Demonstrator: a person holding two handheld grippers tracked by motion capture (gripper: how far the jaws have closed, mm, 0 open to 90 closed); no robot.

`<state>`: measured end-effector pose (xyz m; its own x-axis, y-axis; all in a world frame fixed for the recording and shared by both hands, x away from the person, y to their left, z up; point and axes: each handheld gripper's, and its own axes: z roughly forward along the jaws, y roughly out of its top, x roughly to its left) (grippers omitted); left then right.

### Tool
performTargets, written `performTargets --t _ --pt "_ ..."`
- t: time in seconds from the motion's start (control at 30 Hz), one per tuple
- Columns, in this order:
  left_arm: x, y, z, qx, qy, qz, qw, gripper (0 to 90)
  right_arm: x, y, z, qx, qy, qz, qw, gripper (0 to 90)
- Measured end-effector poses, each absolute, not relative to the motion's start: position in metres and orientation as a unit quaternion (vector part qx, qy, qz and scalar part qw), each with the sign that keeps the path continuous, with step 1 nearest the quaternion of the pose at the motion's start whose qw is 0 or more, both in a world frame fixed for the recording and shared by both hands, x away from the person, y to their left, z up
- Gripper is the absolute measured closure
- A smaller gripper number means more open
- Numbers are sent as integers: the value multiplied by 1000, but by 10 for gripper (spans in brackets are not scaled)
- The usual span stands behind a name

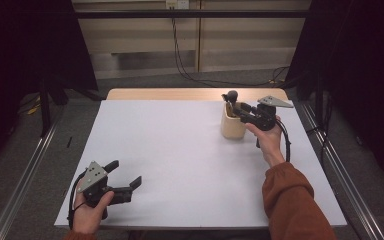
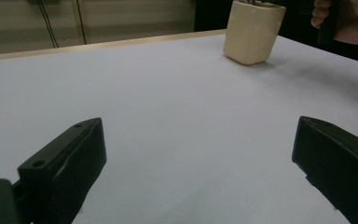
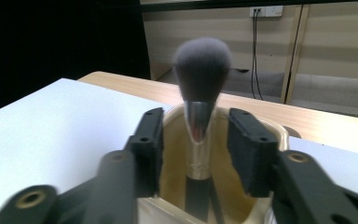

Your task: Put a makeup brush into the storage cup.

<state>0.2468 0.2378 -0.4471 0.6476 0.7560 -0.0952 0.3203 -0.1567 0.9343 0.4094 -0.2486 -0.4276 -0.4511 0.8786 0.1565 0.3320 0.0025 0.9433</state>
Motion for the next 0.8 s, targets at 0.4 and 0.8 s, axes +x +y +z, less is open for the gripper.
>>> performTargets --t 0.4,0.8 --pt "248 240 -446 726 374 204 540 28 405 -246 -424 448 665 535 266 304" --pt "252 241 -446 723 381 204 539 28 402 -251 -424 449 668 527 273 58"
